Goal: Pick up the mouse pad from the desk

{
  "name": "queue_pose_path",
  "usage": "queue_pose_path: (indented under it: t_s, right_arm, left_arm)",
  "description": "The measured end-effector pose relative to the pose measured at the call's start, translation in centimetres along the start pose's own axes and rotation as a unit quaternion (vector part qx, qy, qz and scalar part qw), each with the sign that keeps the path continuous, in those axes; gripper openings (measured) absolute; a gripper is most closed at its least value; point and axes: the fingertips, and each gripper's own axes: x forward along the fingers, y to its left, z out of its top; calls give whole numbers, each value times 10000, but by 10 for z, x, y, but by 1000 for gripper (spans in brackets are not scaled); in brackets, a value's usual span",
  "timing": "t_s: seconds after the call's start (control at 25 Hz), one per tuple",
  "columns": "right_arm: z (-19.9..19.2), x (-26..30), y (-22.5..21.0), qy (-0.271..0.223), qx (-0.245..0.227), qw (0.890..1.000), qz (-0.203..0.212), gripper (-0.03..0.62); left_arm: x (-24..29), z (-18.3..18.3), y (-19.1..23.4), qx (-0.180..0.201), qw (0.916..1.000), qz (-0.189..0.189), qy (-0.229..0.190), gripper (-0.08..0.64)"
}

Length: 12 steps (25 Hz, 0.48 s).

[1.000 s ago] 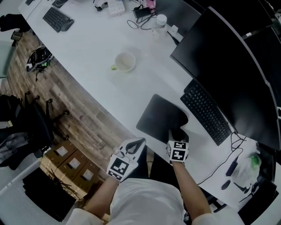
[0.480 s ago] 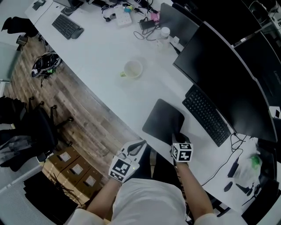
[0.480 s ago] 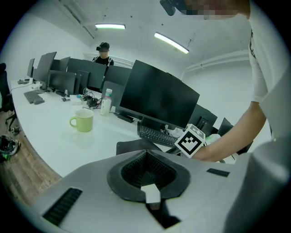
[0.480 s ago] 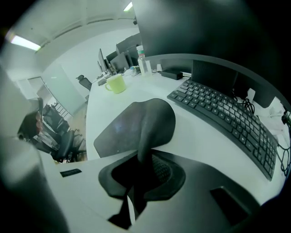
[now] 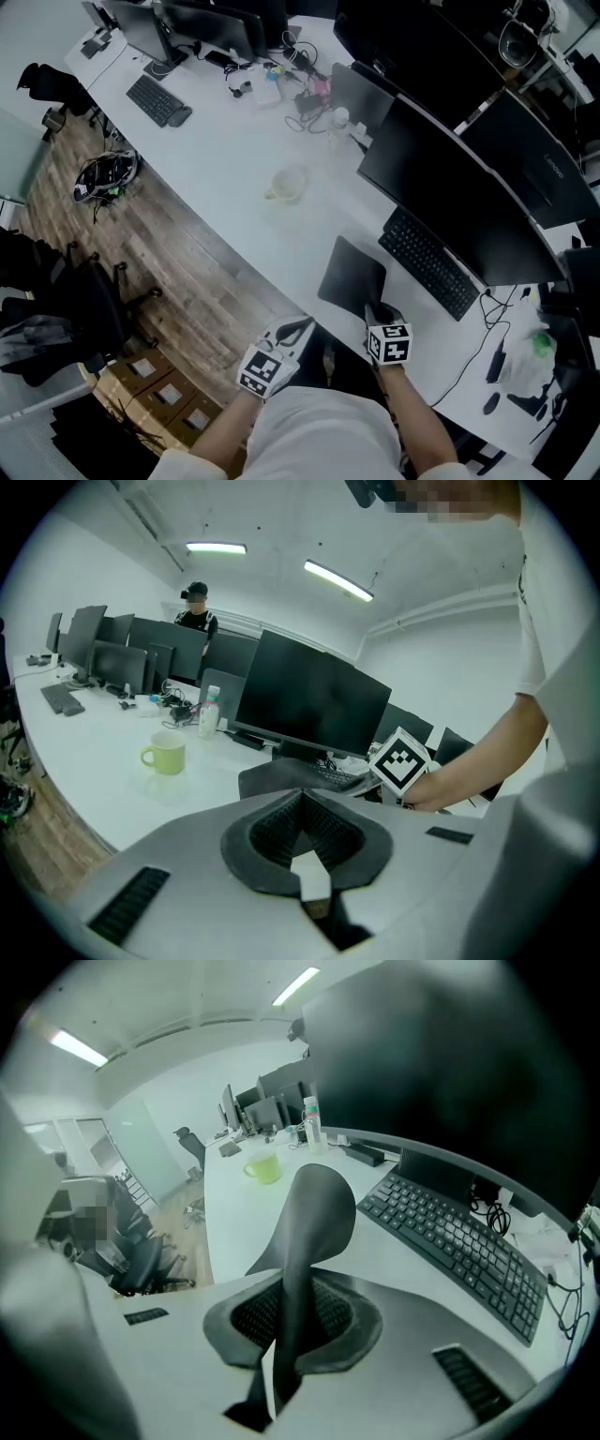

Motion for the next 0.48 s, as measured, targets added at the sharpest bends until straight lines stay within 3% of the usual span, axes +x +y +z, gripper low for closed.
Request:
queue_pose_path:
  t_s: [0.48]
  right_arm:
    - [21, -101, -9, -742, 152, 9965, -360, 42]
  left_arm:
    - [-21, 25, -30, 203, 9990, -329, -225, 17]
